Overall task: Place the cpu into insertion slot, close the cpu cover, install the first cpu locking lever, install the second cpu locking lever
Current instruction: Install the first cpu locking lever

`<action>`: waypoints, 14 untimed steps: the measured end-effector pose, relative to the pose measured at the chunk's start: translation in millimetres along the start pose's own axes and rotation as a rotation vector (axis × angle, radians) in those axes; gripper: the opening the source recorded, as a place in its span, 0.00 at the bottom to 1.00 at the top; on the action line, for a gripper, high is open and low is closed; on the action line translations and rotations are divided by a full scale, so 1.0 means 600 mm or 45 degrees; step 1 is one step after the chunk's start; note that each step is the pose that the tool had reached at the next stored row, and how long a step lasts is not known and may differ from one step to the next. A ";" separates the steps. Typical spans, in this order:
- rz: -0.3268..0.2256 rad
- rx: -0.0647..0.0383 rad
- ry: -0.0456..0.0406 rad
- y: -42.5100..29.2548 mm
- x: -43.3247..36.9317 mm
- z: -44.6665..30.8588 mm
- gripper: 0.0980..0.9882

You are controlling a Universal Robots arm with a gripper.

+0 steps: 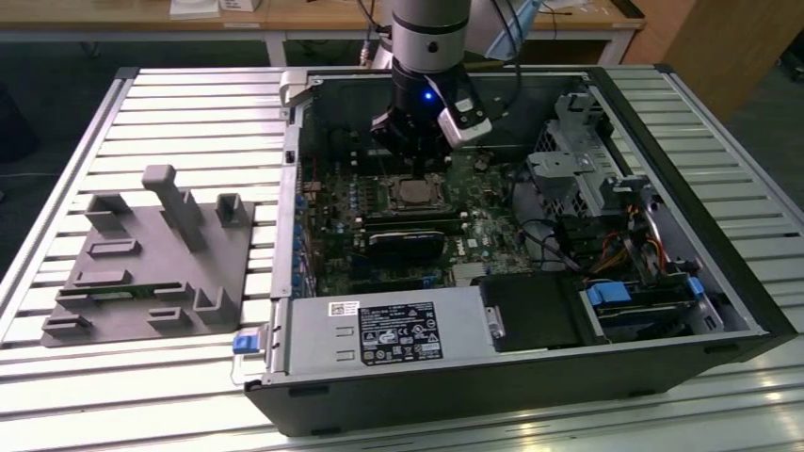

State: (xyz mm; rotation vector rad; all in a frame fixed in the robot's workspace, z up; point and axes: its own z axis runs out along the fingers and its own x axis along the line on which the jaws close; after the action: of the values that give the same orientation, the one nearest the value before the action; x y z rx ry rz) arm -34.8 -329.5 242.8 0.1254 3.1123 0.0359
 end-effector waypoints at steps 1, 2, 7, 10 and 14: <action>0.000 0.000 0.000 0.000 0.000 0.000 0.01; 0.000 0.000 0.000 0.000 0.000 0.000 0.01; 0.000 0.000 0.000 0.000 0.004 0.000 0.01; 0.000 0.000 0.000 -0.001 0.008 0.000 0.01; 0.000 0.000 0.000 -0.001 0.018 -0.001 0.01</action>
State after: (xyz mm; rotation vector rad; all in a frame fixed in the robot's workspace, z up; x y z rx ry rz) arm -45.6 -329.5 242.9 0.1253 3.1123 0.0358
